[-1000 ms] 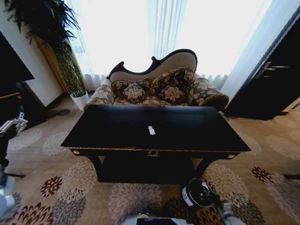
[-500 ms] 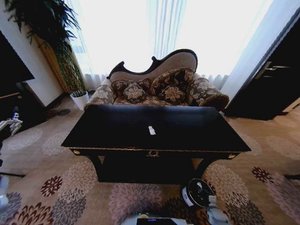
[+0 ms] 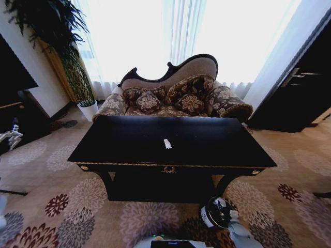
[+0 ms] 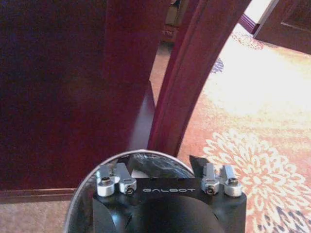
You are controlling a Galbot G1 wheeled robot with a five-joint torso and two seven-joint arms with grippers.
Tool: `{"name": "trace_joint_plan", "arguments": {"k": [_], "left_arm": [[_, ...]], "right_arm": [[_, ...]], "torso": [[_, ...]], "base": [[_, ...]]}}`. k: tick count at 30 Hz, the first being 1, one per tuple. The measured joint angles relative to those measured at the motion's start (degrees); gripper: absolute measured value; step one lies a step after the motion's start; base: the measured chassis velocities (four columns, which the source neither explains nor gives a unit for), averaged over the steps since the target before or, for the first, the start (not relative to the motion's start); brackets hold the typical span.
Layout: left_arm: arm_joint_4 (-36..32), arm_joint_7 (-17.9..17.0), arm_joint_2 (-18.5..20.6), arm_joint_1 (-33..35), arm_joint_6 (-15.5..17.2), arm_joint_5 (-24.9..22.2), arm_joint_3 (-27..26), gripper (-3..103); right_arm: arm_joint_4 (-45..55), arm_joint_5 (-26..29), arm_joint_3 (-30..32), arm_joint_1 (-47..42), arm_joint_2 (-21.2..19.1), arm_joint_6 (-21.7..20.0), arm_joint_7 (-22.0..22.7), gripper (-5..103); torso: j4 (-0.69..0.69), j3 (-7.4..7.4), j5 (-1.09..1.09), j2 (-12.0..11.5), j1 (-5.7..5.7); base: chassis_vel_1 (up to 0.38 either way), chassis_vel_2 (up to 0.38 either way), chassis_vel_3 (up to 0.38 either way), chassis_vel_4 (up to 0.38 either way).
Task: Move to the front of the table and place the trash on the table into the trash bin.
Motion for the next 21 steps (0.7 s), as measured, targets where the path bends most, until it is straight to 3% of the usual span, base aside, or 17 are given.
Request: {"name": "trace_joint_plan", "arguments": {"k": [3, 9, 11, 14, 21], "left_arm": [[0.05, 0.0, -0.06, -0.01, -0.01, 0.0, -0.02, 100], [-0.13, 0.0, -0.4, -0.06, -0.02, 0.06, 0.16, 100], [-0.21, 0.0, -0.44, -0.06, -0.01, 0.07, 0.16, 100], [-0.38, 0.0, -0.54, 0.03, -0.02, 0.08, 0.13, 100], [-0.98, 0.0, -1.35, 0.02, -0.02, 0.16, 0.51, 100]], "right_arm": [[-0.11, -0.18, 0.13, -0.07, -0.08, -0.01, -0.01, 71], [1.71, -0.24, 0.27, -1.25, 0.05, -0.02, -1.5, 97], [2.67, -0.47, 0.44, -1.95, 0.17, 0.0, -2.84, 97], [7.04, -4.12, 2.24, -5.27, 0.68, -0.09, -8.72, 100], [14.98, -5.19, 5.46, -10.71, 1.01, 0.28, -14.84, 100]], "torso": [[0.0, 0.0, 0.01, 0.0, 0.0], [0.01, 0.0, 0.0, 0.0, 0.0], [0.0, 0.0, 0.01, 0.0, 0.0], [-0.01, 0.0, 0.02, 0.0, 0.0], [0.0, 0.0, 0.02, 0.0, 0.0]], "base": [[0.0, 0.0, 0.0, 0.0], [0.0, 0.0, 0.0, 0.0], [0.0, 0.0, 0.0, 0.0], [0.0, 0.0, 0.0, 0.0], [0.0, 0.0, 0.0, 0.0]]}}
